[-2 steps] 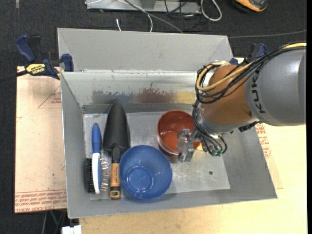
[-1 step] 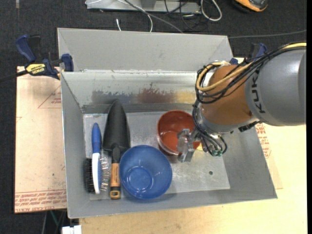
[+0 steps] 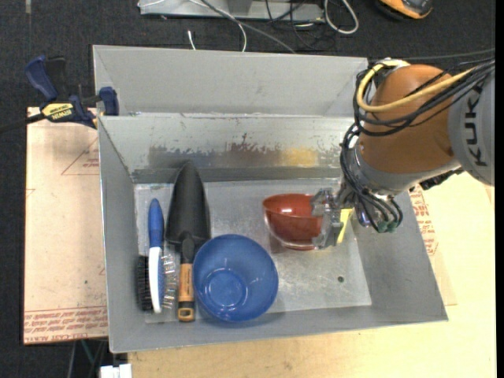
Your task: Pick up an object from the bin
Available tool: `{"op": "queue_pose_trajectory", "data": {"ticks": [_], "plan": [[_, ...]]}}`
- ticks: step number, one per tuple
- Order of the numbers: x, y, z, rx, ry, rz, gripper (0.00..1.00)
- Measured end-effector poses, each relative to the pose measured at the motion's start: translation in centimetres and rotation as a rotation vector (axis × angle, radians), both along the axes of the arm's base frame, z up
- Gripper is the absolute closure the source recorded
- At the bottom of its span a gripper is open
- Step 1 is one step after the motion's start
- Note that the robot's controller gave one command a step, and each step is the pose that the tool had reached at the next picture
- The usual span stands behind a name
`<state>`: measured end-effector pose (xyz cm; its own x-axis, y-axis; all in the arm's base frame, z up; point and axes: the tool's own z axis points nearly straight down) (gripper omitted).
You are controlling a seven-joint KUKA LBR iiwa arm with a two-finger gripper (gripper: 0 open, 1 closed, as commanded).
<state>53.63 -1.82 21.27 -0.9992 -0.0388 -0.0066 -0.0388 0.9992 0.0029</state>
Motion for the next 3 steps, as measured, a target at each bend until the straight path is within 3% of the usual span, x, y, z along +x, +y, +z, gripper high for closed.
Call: {"op": "queue_pose_trajectory", "data": {"ticks": [1,2,3], "plan": [[2.7,3.1,0.6,0.002,0.005,-0.033,1.00],[2.3,1.8,-4.0,-0.002,-0.003,0.091,1.00],[4.4,5.2,0.5,0.003,0.000,-0.022,1.00]]}}
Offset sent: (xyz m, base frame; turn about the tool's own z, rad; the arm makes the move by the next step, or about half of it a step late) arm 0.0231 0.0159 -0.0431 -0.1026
